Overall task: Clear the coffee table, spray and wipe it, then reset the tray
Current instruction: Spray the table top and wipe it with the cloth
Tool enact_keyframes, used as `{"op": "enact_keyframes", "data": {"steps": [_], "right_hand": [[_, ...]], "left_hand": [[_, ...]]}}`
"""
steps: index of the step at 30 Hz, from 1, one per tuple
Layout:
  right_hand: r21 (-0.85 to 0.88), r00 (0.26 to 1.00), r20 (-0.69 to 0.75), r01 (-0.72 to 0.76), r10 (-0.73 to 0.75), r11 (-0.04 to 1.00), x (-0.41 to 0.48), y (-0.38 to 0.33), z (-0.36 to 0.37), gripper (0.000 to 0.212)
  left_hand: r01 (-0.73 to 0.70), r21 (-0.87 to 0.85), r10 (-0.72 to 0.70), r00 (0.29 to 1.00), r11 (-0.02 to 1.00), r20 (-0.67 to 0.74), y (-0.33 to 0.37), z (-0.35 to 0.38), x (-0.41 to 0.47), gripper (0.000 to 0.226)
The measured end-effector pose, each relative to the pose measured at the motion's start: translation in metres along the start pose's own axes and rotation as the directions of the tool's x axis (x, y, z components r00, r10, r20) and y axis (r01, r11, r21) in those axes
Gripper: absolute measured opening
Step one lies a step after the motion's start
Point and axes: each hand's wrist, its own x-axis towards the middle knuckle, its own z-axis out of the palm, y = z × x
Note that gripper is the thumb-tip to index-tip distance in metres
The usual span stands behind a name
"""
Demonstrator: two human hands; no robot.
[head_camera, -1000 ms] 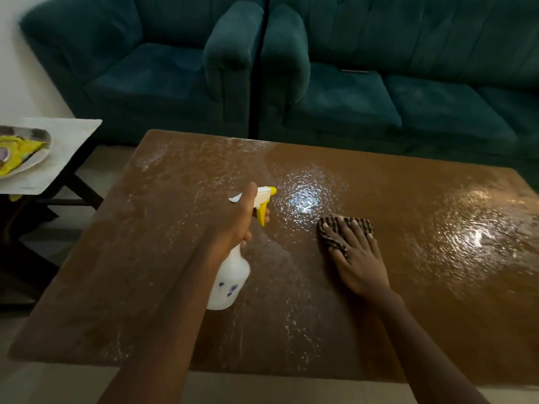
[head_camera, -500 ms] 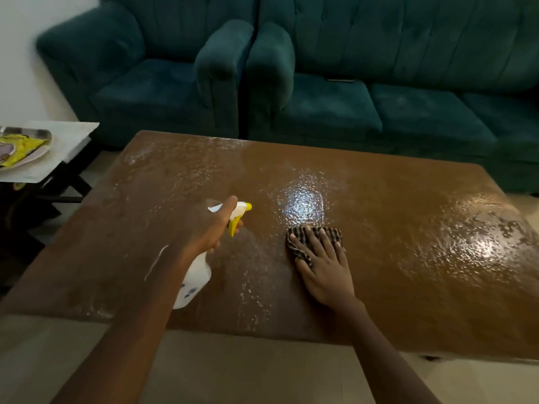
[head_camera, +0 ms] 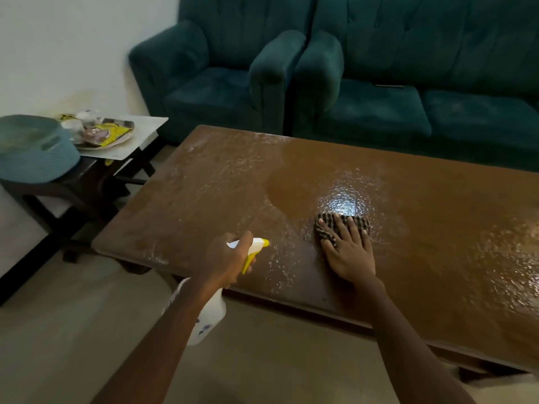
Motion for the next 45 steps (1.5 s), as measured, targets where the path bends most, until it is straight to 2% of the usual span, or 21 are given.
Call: {"op": "enact_keyframes", "data": {"steps": [3,6,12,16,19,21,23,25,30,32,34,36,40,42,45], "right_hand": [[-0.003,1.000,-0.014,-0.020,0.020,1.000,0.000,-0.003,0.000,0.052],[0.008,0.999,0.003,-0.050,0.050,0.999,-0.003,-0.008,-0.002,0.051],[0.033,0.990,0.035,-0.141,0.140,0.989,0.009,-0.039,0.000,0.052],[-0.007,0.997,0.055,0.045,-0.044,0.999,0.025,-0.098,0.011,0.052],[-0.059,0.981,0.031,0.194,-0.192,0.979,0.002,-0.133,0.029,0.055],[-0.079,0.965,0.007,0.261,-0.261,0.962,-0.030,-0.133,0.037,0.061],[-0.059,0.956,-0.018,0.290,-0.291,0.955,-0.063,-0.119,0.042,0.058],[-0.058,0.967,-0.049,0.248,-0.251,0.967,-0.089,-0.096,0.044,0.054],[-0.107,0.995,-0.103,-0.021,0.010,0.994,-0.088,-0.038,0.025,0.060],[-0.070,0.983,-0.114,-0.155,0.147,0.985,-0.068,-0.040,0.021,0.062],[-0.040,0.969,-0.113,-0.227,0.221,0.973,-0.054,-0.063,0.025,0.058],[-0.065,0.982,-0.111,-0.161,0.153,0.985,-0.052,-0.092,0.034,0.061],[-0.084,0.990,-0.088,0.106,-0.113,0.991,-0.081,-0.118,0.051,0.061],[-0.073,0.986,-0.087,0.137,-0.143,0.988,-0.090,-0.111,0.052,0.058],[-0.059,0.989,-0.109,0.097,-0.103,0.994,-0.093,-0.104,0.050,0.060]], "left_hand": [[0.015,-0.089,-0.016,1.000,0.996,-0.014,-0.016,-0.005,-0.006,0.040],[-0.031,-0.184,0.027,0.999,0.982,-0.023,-0.027,-0.015,-0.010,0.034],[-0.067,-0.278,0.041,0.994,0.958,-0.098,-0.036,-0.040,-0.013,0.038],[-0.073,-0.268,0.046,0.993,0.961,-0.107,-0.045,-0.051,-0.008,0.042],[-0.053,-0.285,0.020,0.993,0.957,-0.115,-0.052,-0.055,-0.005,0.042],[-0.020,-0.291,-0.008,0.996,0.957,-0.094,-0.054,-0.055,-0.003,0.042],[-0.002,-0.281,-0.019,0.997,0.960,-0.071,-0.056,-0.054,0.001,0.040],[-0.010,-0.270,-0.005,0.999,0.963,-0.052,-0.055,-0.053,0.004,0.037],[-0.032,-0.308,0.022,0.999,0.951,-0.036,-0.051,-0.045,0.007,0.033],[-0.038,-0.307,0.030,0.999,0.951,-0.031,-0.049,-0.044,0.008,0.033],[-0.043,-0.320,0.034,0.999,0.946,-0.034,-0.049,-0.046,0.007,0.032],[-0.037,-0.317,0.032,0.999,0.948,-0.022,-0.050,-0.045,0.007,0.033],[-0.078,-0.300,0.077,0.997,0.951,-0.015,-0.052,-0.047,0.007,0.035],[-0.121,-0.290,0.117,0.993,0.949,-0.029,-0.052,-0.050,0.007,0.038],[-0.164,-0.252,0.161,0.986,0.954,-0.033,-0.054,-0.054,0.008,0.040]]}}
